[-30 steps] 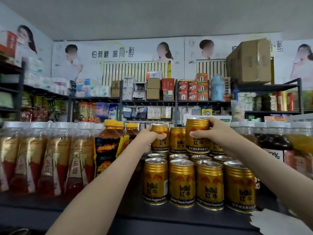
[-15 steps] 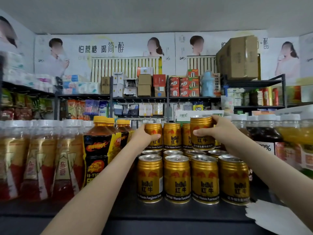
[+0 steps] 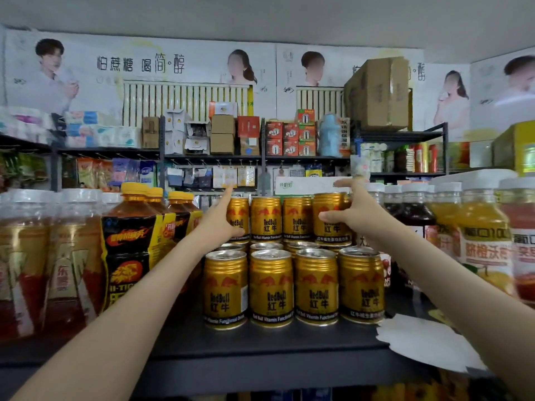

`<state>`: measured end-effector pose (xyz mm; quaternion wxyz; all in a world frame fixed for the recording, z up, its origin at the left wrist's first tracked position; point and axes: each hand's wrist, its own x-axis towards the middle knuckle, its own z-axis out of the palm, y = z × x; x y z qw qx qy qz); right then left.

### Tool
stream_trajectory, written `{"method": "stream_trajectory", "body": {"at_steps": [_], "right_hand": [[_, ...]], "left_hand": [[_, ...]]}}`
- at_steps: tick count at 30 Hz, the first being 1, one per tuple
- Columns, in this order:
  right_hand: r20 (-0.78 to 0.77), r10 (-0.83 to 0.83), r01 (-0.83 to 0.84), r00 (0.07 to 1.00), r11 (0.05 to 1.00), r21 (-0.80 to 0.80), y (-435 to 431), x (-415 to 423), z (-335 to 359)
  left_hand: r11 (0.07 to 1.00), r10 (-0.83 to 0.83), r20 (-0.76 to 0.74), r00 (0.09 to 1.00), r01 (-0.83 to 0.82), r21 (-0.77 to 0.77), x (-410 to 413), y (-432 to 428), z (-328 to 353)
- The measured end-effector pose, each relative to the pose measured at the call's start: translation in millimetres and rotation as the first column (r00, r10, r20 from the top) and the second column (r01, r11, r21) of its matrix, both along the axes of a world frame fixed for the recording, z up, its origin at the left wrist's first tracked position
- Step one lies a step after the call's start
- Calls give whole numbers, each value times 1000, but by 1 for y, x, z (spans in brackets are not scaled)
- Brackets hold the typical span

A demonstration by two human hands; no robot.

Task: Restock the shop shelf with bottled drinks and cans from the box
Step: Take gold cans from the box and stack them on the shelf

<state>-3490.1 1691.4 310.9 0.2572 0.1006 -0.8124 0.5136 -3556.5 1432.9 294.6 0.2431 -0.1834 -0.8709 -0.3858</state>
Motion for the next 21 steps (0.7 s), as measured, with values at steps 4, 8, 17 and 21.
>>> {"method": "stream_trajectory", "body": {"at_steps": [4,8,17,21], "right_hand": [[-40,-7,15,999,984,178,3,6,-4],[-140,-64,101,988,956,275,2,5,-8],[-189,-119,196,975,862,467,10,2,-13],[-310,-155,341,938,564,752,13,10,-10]], "left_hand": [[1000,6,3,1000,-6,-31,-1,0,-1],[994,78,24,997,-76,-75,4,1,2],[907,101,-120,988,-141,-397,-1,-2,1],[837,162,-191,968,-238,-493,1,-1,3]]}}
